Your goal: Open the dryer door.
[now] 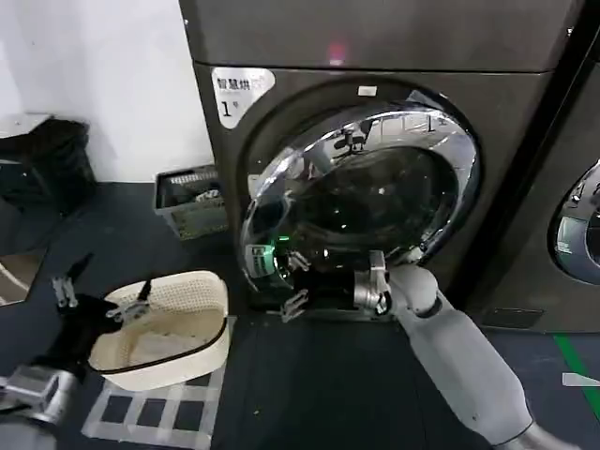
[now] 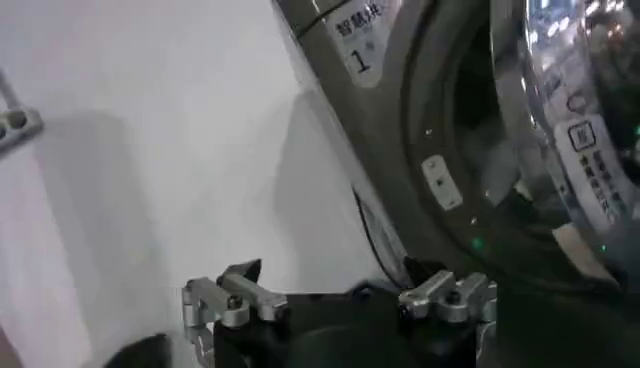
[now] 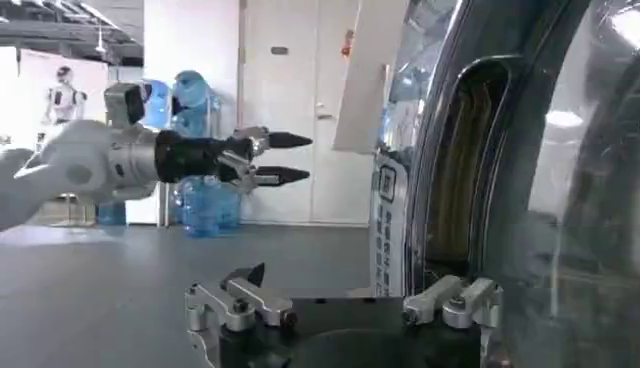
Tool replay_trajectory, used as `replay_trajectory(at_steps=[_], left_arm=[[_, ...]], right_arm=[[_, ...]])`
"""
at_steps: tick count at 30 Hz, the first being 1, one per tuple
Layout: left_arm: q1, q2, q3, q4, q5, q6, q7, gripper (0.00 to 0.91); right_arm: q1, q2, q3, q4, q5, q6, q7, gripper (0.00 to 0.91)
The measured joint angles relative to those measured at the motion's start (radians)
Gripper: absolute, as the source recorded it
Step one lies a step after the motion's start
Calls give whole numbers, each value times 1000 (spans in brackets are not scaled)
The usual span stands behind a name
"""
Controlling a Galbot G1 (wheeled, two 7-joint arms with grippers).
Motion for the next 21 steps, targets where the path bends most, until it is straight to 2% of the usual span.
replay_trajectory(at_steps=[2,6,10,17,21], left_arm=[[-8,9,1,16,-42,0,-6,907],[-37,45,17,62,-178,-22,-39,907],[-63,76,48,108,-222,-71,-63,907],[-108,128,88,153,-299,-19,-63,907],[-135,168,108,181,-310,-49,-25,907]], right_arm=[[-7,-8,4,4,-4,18,-37,907],[-21,-17,16,9,-5,20,-86,907],[-43,-31,29,25,-4,21,-113,907],[-97,-44,64,61,-2,38,-131,907],[-145,-50,98,83,0,44,-167,907]])
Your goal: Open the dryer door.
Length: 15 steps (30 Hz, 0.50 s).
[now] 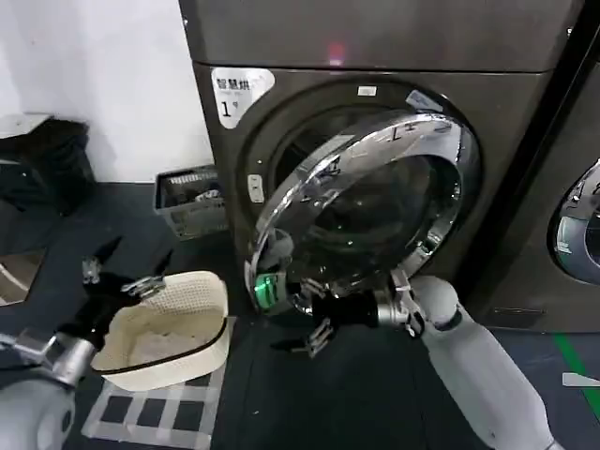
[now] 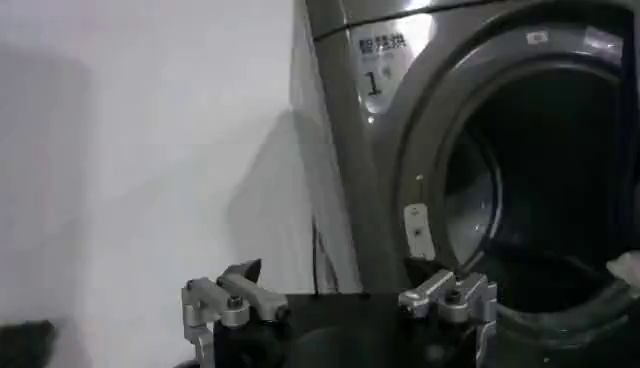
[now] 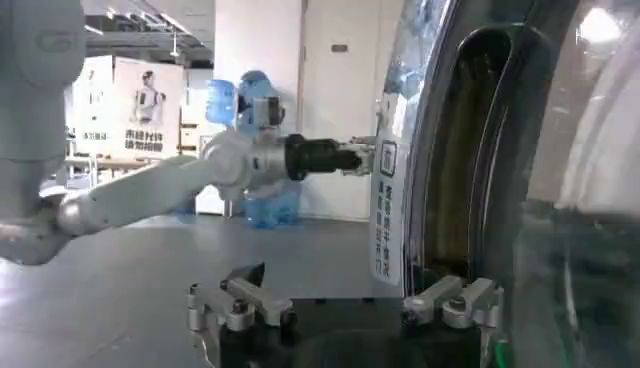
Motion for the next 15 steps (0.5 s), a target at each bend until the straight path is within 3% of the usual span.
replay_trajectory(at_steps=[15], left_arm=[[-168,166,152,144,-189,-9,128,907]], right_arm=[[-88,-47,73,16,-20,2,-127,907]])
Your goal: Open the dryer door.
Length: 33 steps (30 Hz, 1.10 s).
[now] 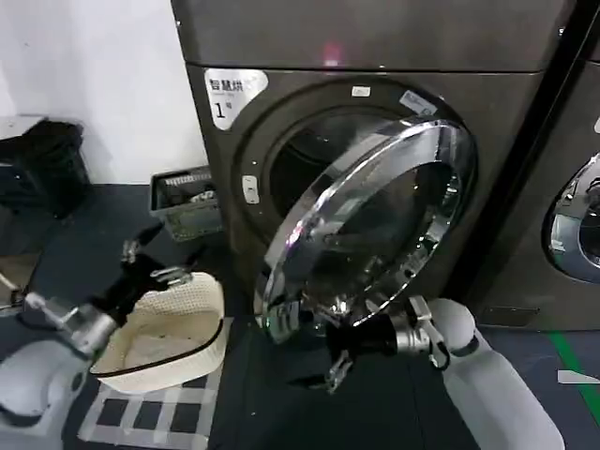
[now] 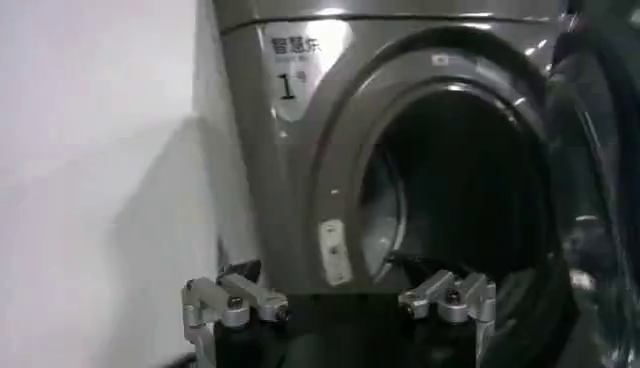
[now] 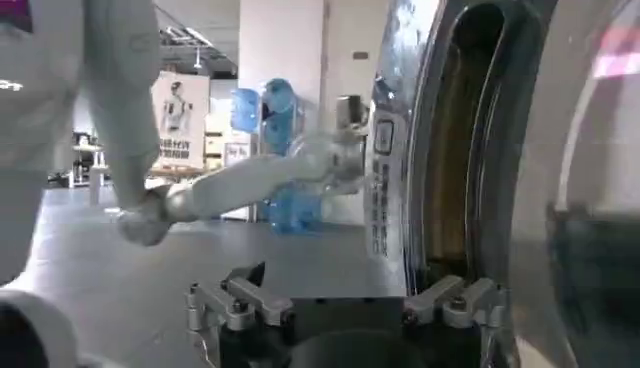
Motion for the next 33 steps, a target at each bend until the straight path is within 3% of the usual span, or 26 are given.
replay_trajectory(at_steps=[8,22,33], left_arm=[[-96,80,144,56,-52,-19,35,907],[-158,108,356,63,-114,-35,58,907],[-225,108,466,86,-159,-34,99,907]], right_arm=[[-13,-26,40,-16,3,6,-34,907],[-78,-89,129,20,29,25,-31,907],[-207,-94,376,32,28,31,-29,907]])
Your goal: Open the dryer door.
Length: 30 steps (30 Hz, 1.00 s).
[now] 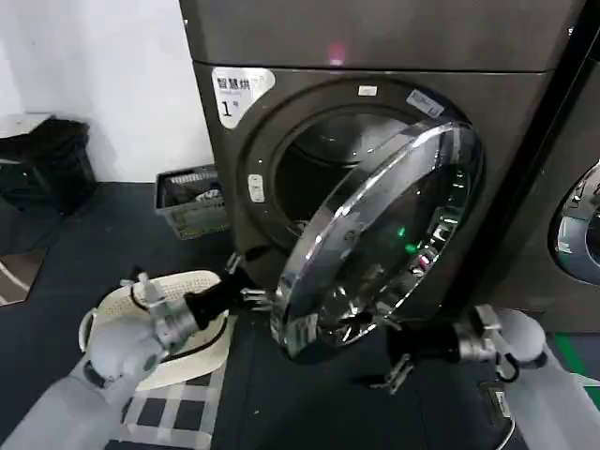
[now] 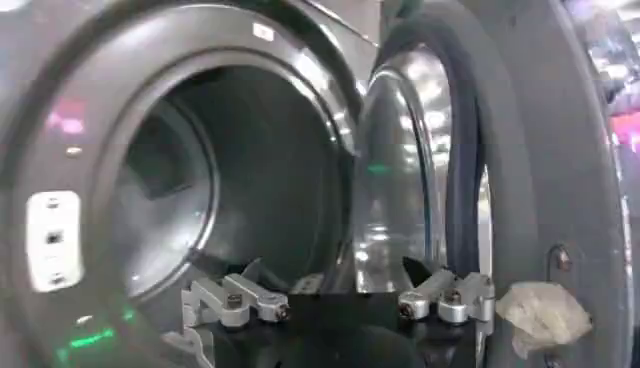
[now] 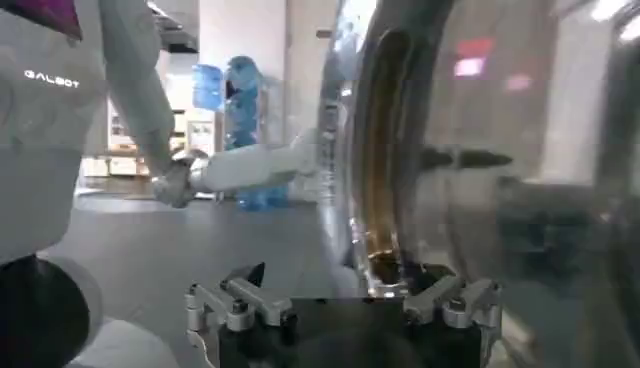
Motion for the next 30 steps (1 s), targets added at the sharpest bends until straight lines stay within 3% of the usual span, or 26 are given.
replay_trajectory(at_steps=[8,17,22,27,30], left_arm=[[-34,9,53,-8,-10,-2,33,907],[-62,26,125,-33,-20,1,80,907],[-87,17,172,-36,-19,6,99,907],[-119,-4,238,-33,-17,8,101,907],[-146,-17,282,-23,-15,7,105,907]], right_arm=[[-90,-12,227,-24,0,-4,37,907],[-198,43,470,24,24,-12,298,907],[-262,97,597,66,25,52,462,907],[-325,123,766,77,27,151,687,907],[-361,121,861,80,48,143,816,907]])
